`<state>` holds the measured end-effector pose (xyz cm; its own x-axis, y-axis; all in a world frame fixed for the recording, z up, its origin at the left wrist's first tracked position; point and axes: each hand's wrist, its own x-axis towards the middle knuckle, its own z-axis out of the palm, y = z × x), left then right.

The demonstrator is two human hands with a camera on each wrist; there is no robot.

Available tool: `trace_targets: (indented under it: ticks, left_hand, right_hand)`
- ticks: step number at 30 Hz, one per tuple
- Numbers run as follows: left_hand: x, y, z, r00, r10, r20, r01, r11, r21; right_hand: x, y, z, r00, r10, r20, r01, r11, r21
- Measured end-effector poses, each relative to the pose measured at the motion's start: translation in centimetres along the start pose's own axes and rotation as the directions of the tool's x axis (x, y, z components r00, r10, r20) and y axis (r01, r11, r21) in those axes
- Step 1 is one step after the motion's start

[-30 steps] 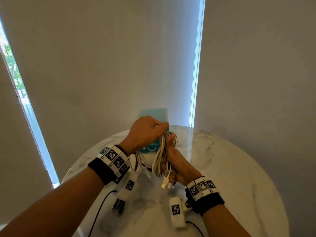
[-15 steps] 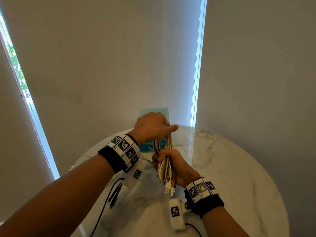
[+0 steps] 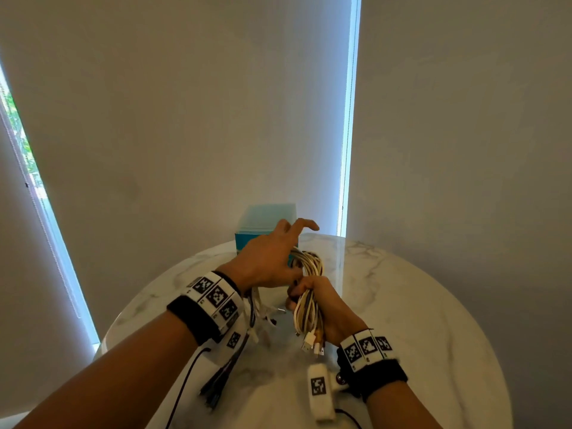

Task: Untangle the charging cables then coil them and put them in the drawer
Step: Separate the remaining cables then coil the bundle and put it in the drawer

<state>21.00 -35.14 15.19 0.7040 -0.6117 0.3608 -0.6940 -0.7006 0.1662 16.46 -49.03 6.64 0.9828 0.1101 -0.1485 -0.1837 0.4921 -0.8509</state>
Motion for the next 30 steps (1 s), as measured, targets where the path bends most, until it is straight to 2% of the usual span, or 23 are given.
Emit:
trace_targets:
  ticks: [3, 5, 7, 11, 14, 17, 19, 21, 23, 24, 26, 28, 30]
  left_hand:
    - [0.6, 0.0, -0.3, 0.996, 0.088, 0.002, -0.087, 0.981, 0.174]
    - [0.9, 0.3, -0.5, 0.980, 0.197, -0.006, -0.186, 0.933, 0.309]
    - [1.3, 0.7, -0.6, 0.950, 0.311, 0.032, -0.293, 0.846, 0.446]
    - [1.7, 1.3, -1.3, 0.874, 0.458, 0.161, -0.453, 0.652, 0.607]
    - [2.0, 1.8, -1.9, 0.857, 0.468, 0.215, -0.490, 0.611, 0.622]
    - [2.0, 2.2, -2.1, 0.840, 0.495, 0.223, -0.507, 0.567, 0.649]
    - [2.2, 2.4, -2.2, 0.852, 0.499, 0.155, -0.483, 0.637, 0.601]
    - [2.6, 2.2, -2.3, 0.909, 0.406, 0.092, -0.398, 0.784, 0.477]
    - [2.6, 1.4, -2.6, 0.961, 0.259, 0.093, -0.271, 0.948, 0.166]
    - [2.6, 0.7, -2.7, 0.971, 0.186, 0.149, -0.183, 0.983, -0.030]
    - [2.4, -0.5, -2.7, 0.941, 0.111, 0.318, -0.024, 0.964, -0.266]
    - [2.2, -0.8, -2.9, 0.875, 0.126, 0.467, 0.052, 0.935, -0.351]
    - [2.1, -0.9, -3.2, 0.817, 0.154, 0.556, 0.119, 0.898, -0.423]
  right_hand:
    - [-0.3, -0.2, -0.1, 1.000, 0.003, -0.029, -0.008, 0.979, -0.203]
    - [-0.5, -0.4, 0.2, 0.998, -0.028, -0.048, 0.005, 0.902, -0.432]
    - [-0.4, -0.4, 0.1, 0.997, -0.065, -0.050, 0.025, 0.820, -0.572]
    - [-0.4, -0.6, 0.3, 0.996, -0.089, 0.009, 0.071, 0.718, -0.692]
    - [-0.8, -1.0, 0.5, 0.994, -0.063, 0.085, 0.104, 0.732, -0.673]
    - [-1.2, -1.2, 0.6, 0.983, -0.154, 0.103, 0.184, 0.770, -0.611]
    - [-1.2, -1.2, 0.5, 0.971, -0.225, 0.081, 0.234, 0.819, -0.525]
    - [-1.4, -1.3, 0.3, 0.976, -0.204, 0.069, 0.214, 0.870, -0.444]
    - [-1.7, -1.7, -0.2, 0.986, -0.142, 0.088, 0.166, 0.890, -0.425]
    - [-1.8, -2.0, -0.5, 0.988, -0.120, 0.096, 0.150, 0.880, -0.451]
    - [-2.3, -2.5, -0.8, 0.989, -0.090, 0.117, 0.137, 0.861, -0.490]
    - [-2.6, -2.6, -0.5, 0.988, -0.076, 0.133, 0.135, 0.843, -0.521]
    - [-2.4, -2.4, -0.5, 0.990, -0.075, 0.118, 0.129, 0.814, -0.566]
